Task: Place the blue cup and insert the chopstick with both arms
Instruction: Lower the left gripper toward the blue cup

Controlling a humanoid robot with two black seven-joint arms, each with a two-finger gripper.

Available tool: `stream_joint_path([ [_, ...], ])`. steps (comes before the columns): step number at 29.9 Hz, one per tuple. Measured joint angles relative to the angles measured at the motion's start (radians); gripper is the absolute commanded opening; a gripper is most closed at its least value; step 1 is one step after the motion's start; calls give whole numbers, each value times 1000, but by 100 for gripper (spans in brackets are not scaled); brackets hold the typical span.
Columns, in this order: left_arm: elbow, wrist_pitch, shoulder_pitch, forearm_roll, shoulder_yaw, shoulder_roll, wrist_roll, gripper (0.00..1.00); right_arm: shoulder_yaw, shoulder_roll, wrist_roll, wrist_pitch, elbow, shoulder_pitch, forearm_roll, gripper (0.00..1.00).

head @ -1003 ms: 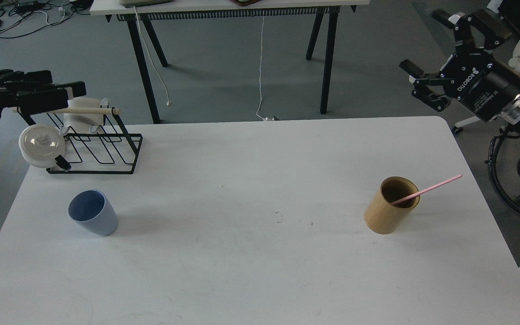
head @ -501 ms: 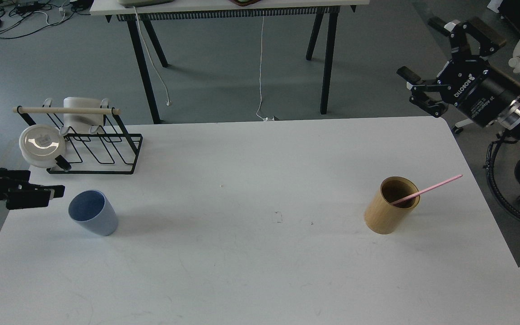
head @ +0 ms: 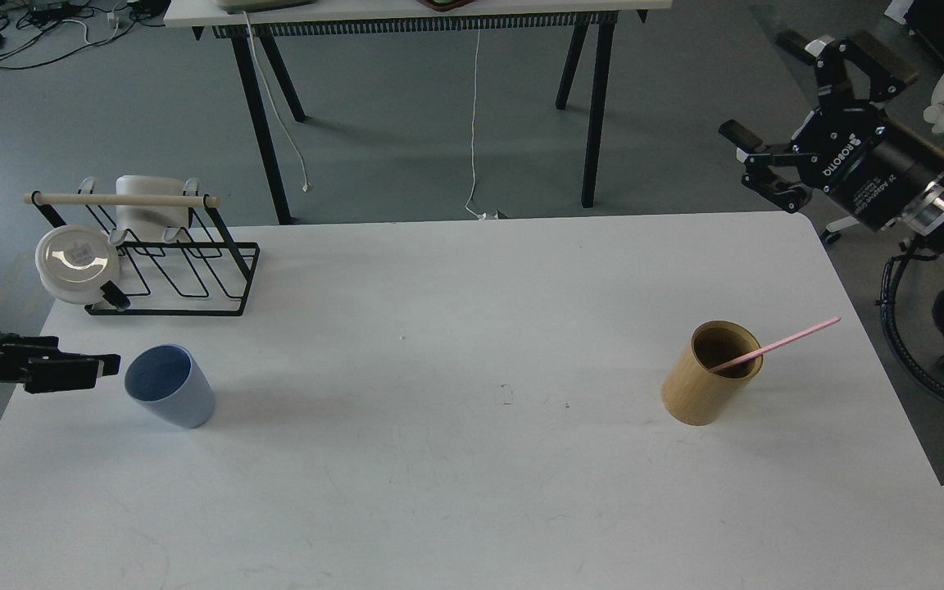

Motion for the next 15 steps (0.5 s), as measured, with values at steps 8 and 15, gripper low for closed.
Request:
stream_joint_path([
  [8, 26, 0, -24, 0, 0, -18, 0, 99, 4, 2, 0, 0, -1, 1, 0, 99],
  [15, 64, 0, -52, 0, 0, -41, 0, 99, 4, 2, 0, 0, 0, 0, 0, 99],
])
